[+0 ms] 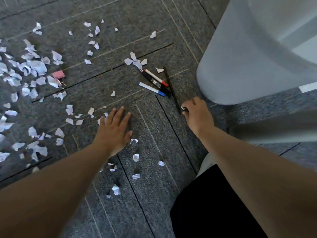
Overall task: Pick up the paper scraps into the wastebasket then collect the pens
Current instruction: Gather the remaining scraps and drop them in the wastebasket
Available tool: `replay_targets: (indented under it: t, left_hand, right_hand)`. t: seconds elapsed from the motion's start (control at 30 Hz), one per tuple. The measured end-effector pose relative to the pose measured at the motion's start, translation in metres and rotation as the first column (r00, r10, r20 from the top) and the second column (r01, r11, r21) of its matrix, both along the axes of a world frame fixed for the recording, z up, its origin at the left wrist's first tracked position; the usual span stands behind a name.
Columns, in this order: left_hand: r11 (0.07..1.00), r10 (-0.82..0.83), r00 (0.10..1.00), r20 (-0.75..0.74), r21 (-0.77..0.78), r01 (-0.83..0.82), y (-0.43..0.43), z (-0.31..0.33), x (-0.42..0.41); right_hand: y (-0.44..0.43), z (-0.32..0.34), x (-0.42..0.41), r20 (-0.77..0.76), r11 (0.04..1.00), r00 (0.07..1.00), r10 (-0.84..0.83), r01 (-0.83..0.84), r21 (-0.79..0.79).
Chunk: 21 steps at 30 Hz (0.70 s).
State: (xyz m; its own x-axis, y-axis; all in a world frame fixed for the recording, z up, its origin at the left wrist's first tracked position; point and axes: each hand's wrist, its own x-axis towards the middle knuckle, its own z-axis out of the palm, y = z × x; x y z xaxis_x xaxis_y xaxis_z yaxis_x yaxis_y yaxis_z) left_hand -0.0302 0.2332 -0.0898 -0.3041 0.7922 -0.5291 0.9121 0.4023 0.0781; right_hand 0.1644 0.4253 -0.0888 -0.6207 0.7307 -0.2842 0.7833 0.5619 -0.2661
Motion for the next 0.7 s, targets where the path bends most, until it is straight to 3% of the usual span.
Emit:
replay_targets:
  t: [0.23, 0.4, 0.5, 0.6, 0.7]
  left_hand:
    - [1.000, 0.016, 1.000, -0.017, 0.022, -0.016, -0.015, -0.004, 0.010]
    - [0.997, 0.048, 0.999, 0.013, 0.058, -0.049, -0.025, -0.003, 0.015]
    - [0.996, 0.062, 0.997, 0.052, 0.065, -0.066, -0.032, -0.003, 0.015]
    - [0.998, 0.064, 0.997, 0.040, 0.028, -0.065, -0.044, -0.003, 0.010]
    - [0.997, 0.079, 0.996, 0.037, 0.024, -0.080, -0.058, -0.002, 0.004]
  right_hand:
    - [-0.009, 0.001, 0.022, -0.087, 0.987, 0.984, -0.153, 0.156, 0.030]
    - [-0.039, -0.005, 0.030, -0.006, 0.993, 0.993, -0.116, 0.116, 0.017]
    - [-0.051, -0.008, 0.020, -0.060, 0.989, 0.988, -0.142, 0.138, -0.055]
    - [-0.059, -0.010, 0.010, -0.112, 0.934, 0.939, -0.326, 0.302, -0.191]
    - [-0.062, -0.009, 0.012, -0.117, 0.917, 0.912, -0.392, 0.377, -0.131]
